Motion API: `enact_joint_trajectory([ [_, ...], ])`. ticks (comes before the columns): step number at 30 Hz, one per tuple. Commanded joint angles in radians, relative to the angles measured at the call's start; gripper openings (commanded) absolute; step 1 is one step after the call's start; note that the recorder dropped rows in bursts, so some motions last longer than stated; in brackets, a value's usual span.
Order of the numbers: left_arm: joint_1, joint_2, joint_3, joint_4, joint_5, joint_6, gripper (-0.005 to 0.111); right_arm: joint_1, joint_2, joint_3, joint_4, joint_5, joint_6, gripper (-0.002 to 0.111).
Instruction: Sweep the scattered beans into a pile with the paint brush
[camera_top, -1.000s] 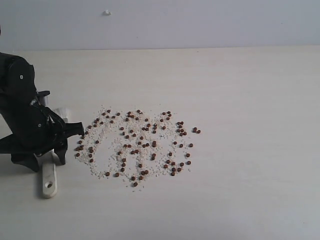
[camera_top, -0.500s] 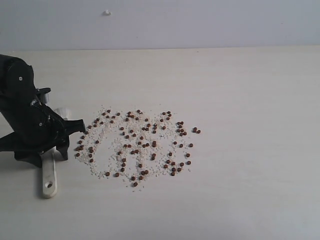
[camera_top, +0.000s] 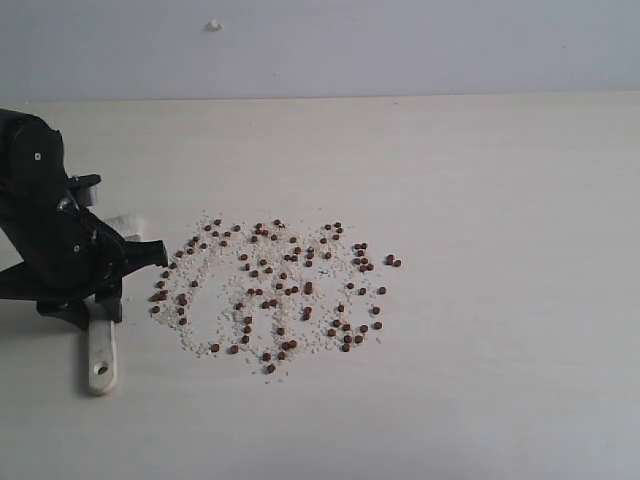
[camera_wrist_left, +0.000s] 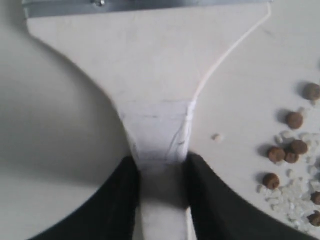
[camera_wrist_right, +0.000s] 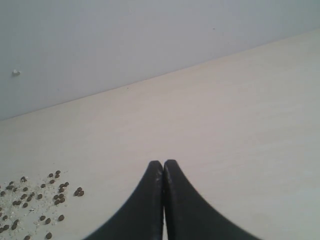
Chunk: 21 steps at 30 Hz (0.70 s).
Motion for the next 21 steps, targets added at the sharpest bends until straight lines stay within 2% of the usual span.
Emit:
enact_joint_trajectory([
  [1,0.002,0.008,0.014,0.000,-0.001,0.059,0.000,-0.004,-0.005,0.002,-0.003,-0.006,-0.006,0.000],
  [21,0.002,-0.137,0.012,0.125,-0.026,0.126,0.000,-0.004,-0.005,0.002,-0.005,-0.006,-0.006,0.000],
])
